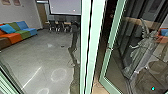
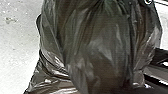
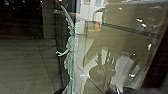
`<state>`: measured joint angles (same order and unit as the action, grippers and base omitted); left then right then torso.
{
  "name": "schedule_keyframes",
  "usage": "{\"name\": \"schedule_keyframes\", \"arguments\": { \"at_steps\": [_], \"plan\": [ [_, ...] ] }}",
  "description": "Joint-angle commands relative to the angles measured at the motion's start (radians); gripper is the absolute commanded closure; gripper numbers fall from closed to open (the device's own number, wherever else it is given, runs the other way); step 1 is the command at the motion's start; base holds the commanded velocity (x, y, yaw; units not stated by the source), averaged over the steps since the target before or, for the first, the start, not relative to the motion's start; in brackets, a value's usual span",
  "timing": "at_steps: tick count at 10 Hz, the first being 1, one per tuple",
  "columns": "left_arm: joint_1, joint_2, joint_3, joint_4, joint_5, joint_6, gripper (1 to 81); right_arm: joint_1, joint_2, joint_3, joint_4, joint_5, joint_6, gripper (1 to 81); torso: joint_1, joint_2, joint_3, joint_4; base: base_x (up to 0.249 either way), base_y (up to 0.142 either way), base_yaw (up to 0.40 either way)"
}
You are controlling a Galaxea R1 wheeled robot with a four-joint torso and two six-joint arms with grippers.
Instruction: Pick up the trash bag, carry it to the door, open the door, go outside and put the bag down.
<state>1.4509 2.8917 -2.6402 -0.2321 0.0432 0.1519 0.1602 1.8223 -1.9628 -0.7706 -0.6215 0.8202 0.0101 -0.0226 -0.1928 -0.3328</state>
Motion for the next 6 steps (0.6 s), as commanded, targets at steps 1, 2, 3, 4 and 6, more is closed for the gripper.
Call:
{"name": "schedule_keyframes", "arguments": {
  "at_steps": [1, 2, 3, 4, 6],
  "plan": [
    [-0.023, -0.011, 0.0, -0.006, 0.073, -0.003, 81.1, 0.115, 0.017, 0.006, -0.022, -0.018, 0.0, 1.0, 0.0, 0.0, 0.0, 0.0, 0.0, 0.0, 0.0],
    [-0.022, -0.011, 0.0, -0.007, 0.072, -0.003, 81.1, 0.107, 0.019, 0.007, -0.019, -0.015, 0.0, 1.0, 0.0, 0.0, 0.0, 0.0, 0.0, 0.0, 0.0],
    [-0.022, -0.009, 0.0, -0.007, 0.073, -0.003, 81.1, 0.098, 0.039, 0.0, -0.022, -0.011, -0.001, 1.0, 0.0, 0.0, 0.0, 0.0, 0.0, 0.0, 0.0],
    [-0.023, -0.011, 0.0, -0.009, 0.073, -0.003, 81.1, 0.093, 0.077, -0.028, -0.025, -0.001, -0.001, 1.0, 0.0, 0.0, 0.0, 0.0, 0.0, 0.0, 0.0],
    [-0.02, -0.017, 0.0, -0.012, 0.073, -0.005, 81.1, 0.092, 0.174, -0.124, -0.025, 0.028, -0.003, 1.0, 0.0, 0.0, 0.0, 0.0, 0.0, 0.0, 0.0]
  ]
}}
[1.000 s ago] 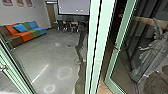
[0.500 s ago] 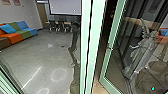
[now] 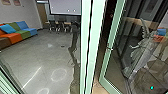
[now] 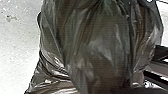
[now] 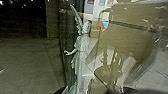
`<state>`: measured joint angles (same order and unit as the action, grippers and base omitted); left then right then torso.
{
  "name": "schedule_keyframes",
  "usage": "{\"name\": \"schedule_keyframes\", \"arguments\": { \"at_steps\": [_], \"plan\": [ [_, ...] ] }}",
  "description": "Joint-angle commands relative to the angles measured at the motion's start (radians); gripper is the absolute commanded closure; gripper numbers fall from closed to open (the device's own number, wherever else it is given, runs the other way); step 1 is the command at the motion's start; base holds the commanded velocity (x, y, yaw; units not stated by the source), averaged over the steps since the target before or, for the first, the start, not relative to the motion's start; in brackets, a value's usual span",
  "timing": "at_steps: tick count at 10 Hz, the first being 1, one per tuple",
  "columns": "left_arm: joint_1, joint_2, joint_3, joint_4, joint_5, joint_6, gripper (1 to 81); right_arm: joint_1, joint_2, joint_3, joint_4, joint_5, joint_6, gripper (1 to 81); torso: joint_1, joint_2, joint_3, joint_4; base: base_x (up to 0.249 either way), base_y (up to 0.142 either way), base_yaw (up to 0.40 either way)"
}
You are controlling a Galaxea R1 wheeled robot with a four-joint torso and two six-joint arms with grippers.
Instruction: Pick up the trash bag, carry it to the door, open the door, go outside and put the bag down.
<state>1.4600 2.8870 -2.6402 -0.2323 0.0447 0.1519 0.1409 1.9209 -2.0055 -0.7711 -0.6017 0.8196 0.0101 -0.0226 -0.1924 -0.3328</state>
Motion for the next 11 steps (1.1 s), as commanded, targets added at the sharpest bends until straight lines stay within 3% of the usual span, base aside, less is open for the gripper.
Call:
{"name": "schedule_keyframes", "arguments": {
  "at_steps": [1, 5, 7, 8, 11],
  "plan": [
    [-0.029, -0.014, 0.0, -0.013, 0.07, -0.005, 81.1, 0.107, 0.12, -0.14, -0.03, 0.026, -0.005, 1.0, 0.0, 0.0, 0.0, 0.0, 0.0, 0.0, 0.0],
    [-0.027, -0.018, 0.0, -0.033, 0.072, -0.005, 81.1, 0.087, 0.218, -0.246, -0.034, 0.072, -0.005, 1.0, 0.0, 0.0, 0.0, 0.0, 0.0, 0.0, 0.0],
    [-0.025, -0.024, 0.0, -0.042, 0.072, -0.005, 81.1, 0.076, 0.198, -0.278, -0.025, 0.099, -0.005, 1.0, 0.0, 0.0, 0.0, 0.0, 0.0, 0.0, 0.0],
    [-0.025, -0.023, 0.0, -0.041, 0.072, -0.005, 81.1, 0.003, 0.177, -0.236, -0.002, 0.085, -0.002, 1.0, 0.0, 0.0, 0.0, 0.0, 0.0, 0.0, 0.0],
    [-0.026, -0.015, 0.0, -0.036, 0.07, -0.003, 81.1, -0.258, 0.093, -0.038, 0.21, 0.072, 0.0, 1.0, 0.0, 0.0, 0.0, 0.0, 0.0, 0.0, 0.0]
  ]
}}
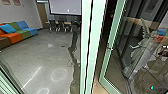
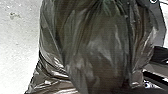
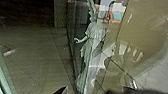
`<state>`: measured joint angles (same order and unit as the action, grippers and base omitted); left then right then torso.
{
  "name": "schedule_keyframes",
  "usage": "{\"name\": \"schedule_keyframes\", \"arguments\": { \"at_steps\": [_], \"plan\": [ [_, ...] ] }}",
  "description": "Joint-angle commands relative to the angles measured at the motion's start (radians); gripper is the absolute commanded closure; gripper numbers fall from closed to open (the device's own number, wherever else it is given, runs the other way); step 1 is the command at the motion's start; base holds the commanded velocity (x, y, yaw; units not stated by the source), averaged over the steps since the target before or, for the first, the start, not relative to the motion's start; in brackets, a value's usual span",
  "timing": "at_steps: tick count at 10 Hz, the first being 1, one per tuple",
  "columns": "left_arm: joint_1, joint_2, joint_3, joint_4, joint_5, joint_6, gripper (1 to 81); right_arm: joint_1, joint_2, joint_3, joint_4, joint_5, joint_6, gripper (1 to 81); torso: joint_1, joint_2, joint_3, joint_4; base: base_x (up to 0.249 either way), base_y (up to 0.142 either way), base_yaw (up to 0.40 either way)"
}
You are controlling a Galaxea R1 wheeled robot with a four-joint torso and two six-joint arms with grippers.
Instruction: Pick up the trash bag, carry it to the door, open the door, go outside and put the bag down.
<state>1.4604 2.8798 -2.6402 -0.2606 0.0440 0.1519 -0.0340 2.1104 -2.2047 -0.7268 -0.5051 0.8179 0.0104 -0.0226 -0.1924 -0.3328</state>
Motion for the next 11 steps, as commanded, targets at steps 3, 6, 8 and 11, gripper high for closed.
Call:
{"name": "schedule_keyframes", "arguments": {
  "at_steps": [3, 6, 8, 11],
  "plan": [
    [-0.027, -0.005, 0.0, -0.003, 0.066, 0.003, 81.1, -0.278, -0.139, 0.341, 0.237, -0.024, 0.014, 1.0, 0.0, 0.0, 0.0, 0.0, 0.0, 0.0, 0.0],
    [-0.027, -0.003, 0.0, 0.0, 0.062, 0.009, 81.1, -0.489, -0.14, 0.416, 0.279, -0.003, 0.01, 1.0, 0.0, 0.0, 0.0, 0.0, 0.0, 0.0, 0.0],
    [-0.027, 0.0, 0.0, 0.003, 0.059, 0.009, 81.1, -0.693, -0.134, 0.516, 0.277, 0.09, 0.004, 1.0, 0.0, 0.0, 0.0, 0.0, 0.0, 0.0, 0.0],
    [-0.027, 0.001, 0.0, 0.018, 0.059, 0.011, 81.1, -0.933, -0.025, 0.525, 0.279, 0.163, 0.004, 1.0, 0.0, 0.0, 0.0, 0.0, 0.0, 0.0, 0.0]
  ]
}}
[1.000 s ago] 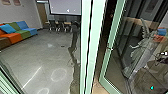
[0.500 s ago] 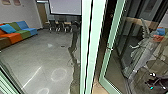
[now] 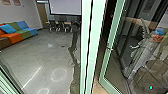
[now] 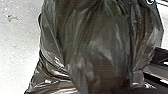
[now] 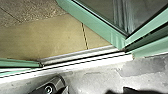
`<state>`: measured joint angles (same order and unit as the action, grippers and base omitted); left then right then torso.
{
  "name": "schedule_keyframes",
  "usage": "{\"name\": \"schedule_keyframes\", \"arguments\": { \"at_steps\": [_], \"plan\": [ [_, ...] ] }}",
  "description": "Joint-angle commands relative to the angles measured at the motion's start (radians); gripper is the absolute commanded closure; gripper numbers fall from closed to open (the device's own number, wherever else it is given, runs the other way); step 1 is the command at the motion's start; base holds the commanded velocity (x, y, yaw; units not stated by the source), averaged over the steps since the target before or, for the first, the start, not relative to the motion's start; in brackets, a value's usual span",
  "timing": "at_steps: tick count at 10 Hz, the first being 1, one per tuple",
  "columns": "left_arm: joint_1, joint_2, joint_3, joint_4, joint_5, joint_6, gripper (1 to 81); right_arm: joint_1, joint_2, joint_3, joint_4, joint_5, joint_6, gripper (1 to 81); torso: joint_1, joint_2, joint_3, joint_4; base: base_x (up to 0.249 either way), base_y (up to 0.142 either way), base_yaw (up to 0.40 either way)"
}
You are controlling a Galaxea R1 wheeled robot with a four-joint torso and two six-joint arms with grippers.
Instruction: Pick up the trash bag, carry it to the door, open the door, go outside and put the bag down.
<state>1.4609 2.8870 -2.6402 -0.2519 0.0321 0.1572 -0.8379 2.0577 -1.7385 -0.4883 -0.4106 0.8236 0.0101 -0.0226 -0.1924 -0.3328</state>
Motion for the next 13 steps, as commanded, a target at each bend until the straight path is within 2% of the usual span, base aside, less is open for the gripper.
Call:
{"name": "schedule_keyframes", "arguments": {
  "at_steps": [1, 2, 3, 4, 5, 7, 8, 9, 11, 13],
  "plan": [
    [-0.027, -0.006, 0.0, 0.011, 0.071, 0.007, 81.1, -0.207, 0.055, 0.062, 0.045, 0.075, 0.0, 1.0, 0.0, 0.0, 0.0, 0.0, 0.0, 0.0, 0.0],
    [-0.027, -0.004, 0.0, 0.026, 0.071, 0.005, 81.1, -0.281, 0.077, 0.057, 0.081, 0.141, -0.001, 1.0, 0.0, 0.0, 0.0, 0.0, 0.0, 0.0, 0.0],
    [-0.027, 0.0, -0.001, 0.037, 0.071, 0.005, 81.1, -0.355, 0.08, 0.039, 0.138, 0.26, -0.027, 1.0, 0.0, 0.0, 0.0, 0.0, 0.0, 0.0, 0.0],
    [-0.027, 0.005, -0.001, 0.04, 0.071, 0.005, 81.1, -0.411, 0.09, 0.036, 0.189, 0.323, -0.108, 1.0, 0.0, 0.0, 0.0, 0.0, 0.0, 0.0, 0.0],
    [-0.027, 0.005, -0.001, 0.04, 0.069, 0.005, 81.1, -0.461, 0.121, 0.015, 0.311, 0.349, -0.24, 1.0, 0.0, 0.0, 0.0, 0.0, 0.0, 0.0, 0.0],
    [-0.027, 0.003, -0.001, 0.042, 0.071, 0.005, 81.1, -0.528, 0.24, -0.112, 0.585, 0.377, -0.575, 1.0, 0.0, 0.0, 0.001, 0.0, 0.0, 0.0, 0.0],
    [-0.027, 0.002, -0.001, 0.042, 0.069, 0.005, 81.1, -0.543, 0.304, -0.186, 0.623, 0.366, -0.65, 1.0, 0.0, 0.0, 0.001, 0.0, 0.0, 0.0, 0.0],
    [-0.027, 0.0, -0.003, 0.043, 0.069, 0.005, 81.1, -0.553, 0.369, -0.219, 0.614, 0.362, -0.673, 1.0, -0.001, -0.001, 0.001, 0.0, 0.0, 0.0, 0.0],
    [-0.027, 0.005, -0.012, 0.046, 0.068, 0.005, 81.1, -0.561, 0.463, -0.27, 0.594, 0.354, -0.684, 1.0, -0.002, -0.001, 0.001, 0.0, 0.0, 0.0, 0.0],
    [-0.027, 0.006, -0.012, 0.051, 0.066, 0.007, 81.1, -0.567, 0.587, -0.395, 0.57, 0.342, -0.698, 1.0, -0.001, -0.001, 0.001, 0.0, 0.0, 0.0, 0.0]
  ]
}}
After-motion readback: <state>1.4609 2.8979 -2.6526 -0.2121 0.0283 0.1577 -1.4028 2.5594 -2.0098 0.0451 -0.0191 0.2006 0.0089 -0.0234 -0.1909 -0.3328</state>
